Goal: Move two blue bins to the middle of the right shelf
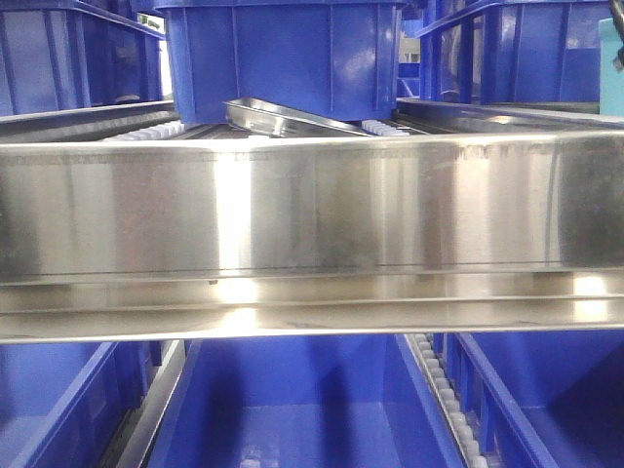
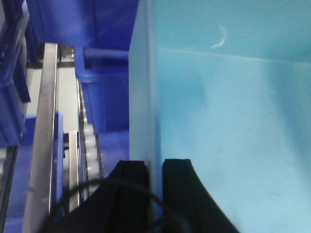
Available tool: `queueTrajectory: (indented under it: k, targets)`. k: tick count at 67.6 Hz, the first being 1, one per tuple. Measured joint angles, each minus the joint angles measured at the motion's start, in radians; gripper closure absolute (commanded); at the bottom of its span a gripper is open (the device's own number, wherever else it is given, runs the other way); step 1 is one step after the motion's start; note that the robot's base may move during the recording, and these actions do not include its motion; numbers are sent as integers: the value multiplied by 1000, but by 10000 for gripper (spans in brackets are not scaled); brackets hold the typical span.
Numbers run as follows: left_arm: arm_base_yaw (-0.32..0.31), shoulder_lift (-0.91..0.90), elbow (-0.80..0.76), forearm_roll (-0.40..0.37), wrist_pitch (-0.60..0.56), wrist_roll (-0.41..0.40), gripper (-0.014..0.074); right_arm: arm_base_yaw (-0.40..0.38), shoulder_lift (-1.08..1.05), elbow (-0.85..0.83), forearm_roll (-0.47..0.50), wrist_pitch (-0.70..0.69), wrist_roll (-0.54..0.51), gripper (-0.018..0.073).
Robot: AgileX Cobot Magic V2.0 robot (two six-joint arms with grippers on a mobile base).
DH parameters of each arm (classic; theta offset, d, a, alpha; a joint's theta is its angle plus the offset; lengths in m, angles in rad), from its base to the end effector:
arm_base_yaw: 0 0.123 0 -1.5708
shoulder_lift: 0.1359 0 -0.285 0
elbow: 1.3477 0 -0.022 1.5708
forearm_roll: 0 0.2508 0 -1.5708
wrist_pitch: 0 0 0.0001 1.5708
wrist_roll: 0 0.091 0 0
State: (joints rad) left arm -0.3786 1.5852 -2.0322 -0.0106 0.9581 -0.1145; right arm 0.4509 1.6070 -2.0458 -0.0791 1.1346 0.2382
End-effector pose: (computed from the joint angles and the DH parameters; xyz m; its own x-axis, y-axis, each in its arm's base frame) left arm 0.3066 -0.1228 0.5139 -0.4247 0.0395 -0.9045 0.3282 0.9378 -0.1132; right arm 0.2991 0.1376 0.4969 -0.5806 -0.0558 -0.8123 -0.2693 0.9547 0.1269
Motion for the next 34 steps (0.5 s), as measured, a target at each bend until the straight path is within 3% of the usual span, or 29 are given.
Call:
queueTrajectory:
  k: [17, 34]
  targets:
    - [0, 0, 0, 11, -47, 2, 707, -2, 0, 0, -4, -87, 0, 712]
    - [0, 0, 0, 20, -13, 2, 707, -2, 0, 0, -11, -157, -2, 712]
